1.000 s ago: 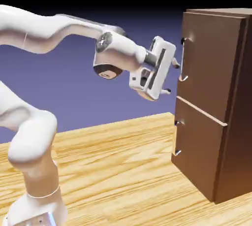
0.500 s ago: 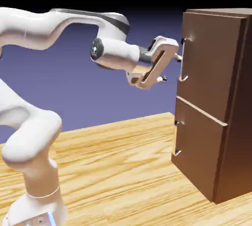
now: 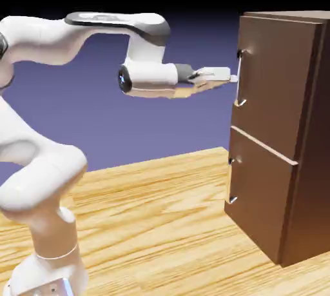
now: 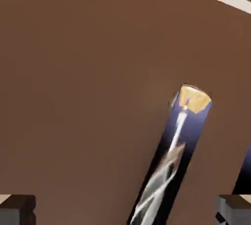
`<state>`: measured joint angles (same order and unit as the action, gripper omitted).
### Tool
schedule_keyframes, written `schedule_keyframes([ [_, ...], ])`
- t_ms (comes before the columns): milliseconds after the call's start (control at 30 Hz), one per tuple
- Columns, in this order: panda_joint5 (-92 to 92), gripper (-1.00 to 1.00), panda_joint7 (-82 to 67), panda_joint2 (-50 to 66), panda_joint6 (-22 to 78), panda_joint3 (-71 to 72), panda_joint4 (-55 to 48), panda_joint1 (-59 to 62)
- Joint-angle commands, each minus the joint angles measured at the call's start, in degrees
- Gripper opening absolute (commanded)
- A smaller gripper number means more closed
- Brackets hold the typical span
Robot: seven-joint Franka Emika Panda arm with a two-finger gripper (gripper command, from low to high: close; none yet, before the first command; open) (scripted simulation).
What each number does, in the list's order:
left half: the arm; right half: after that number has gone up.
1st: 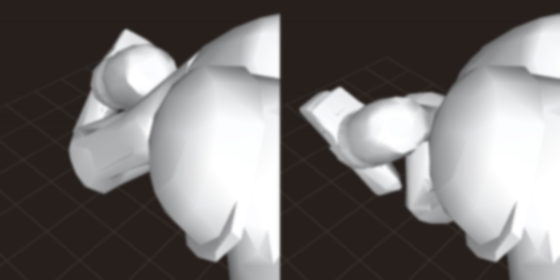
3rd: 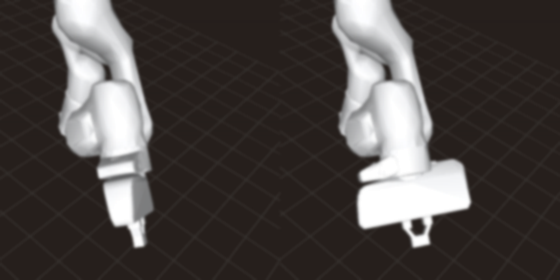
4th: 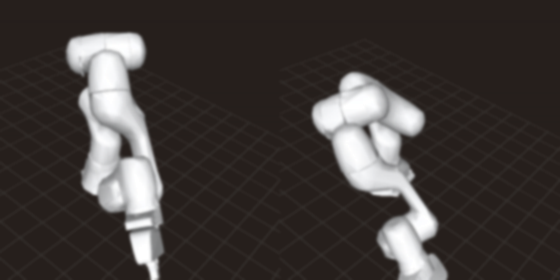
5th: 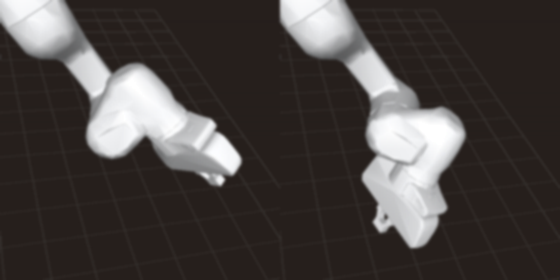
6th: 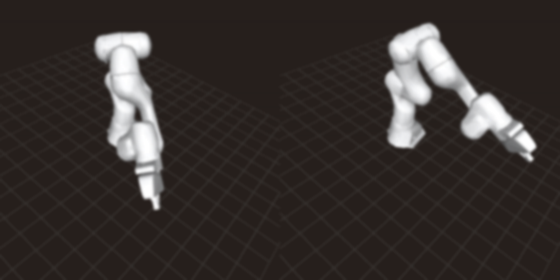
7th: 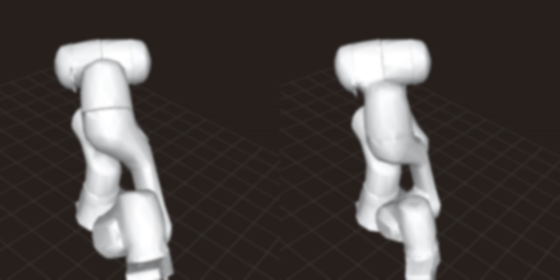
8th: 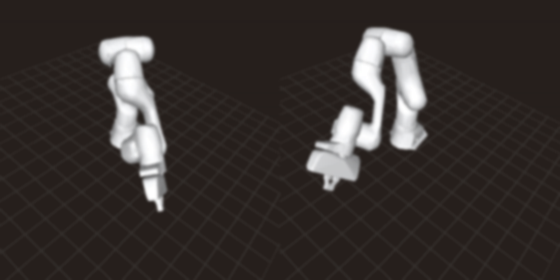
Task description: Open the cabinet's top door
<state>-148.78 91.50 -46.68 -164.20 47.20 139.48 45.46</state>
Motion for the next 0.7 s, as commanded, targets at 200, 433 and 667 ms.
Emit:
schedule_keyframes([
  [200, -15.13, 0.00, 4.99, -1.43, 1.00, 4.80, -2.19, 4.69],
  [433, -17.22, -1.00, 2.60, 4.05, 2.30, 12.22, -9.89, 15.02],
  [667, -17.22, -1.00, -6.76, 10.32, 3.94, 1.52, -6.69, 2.56],
])
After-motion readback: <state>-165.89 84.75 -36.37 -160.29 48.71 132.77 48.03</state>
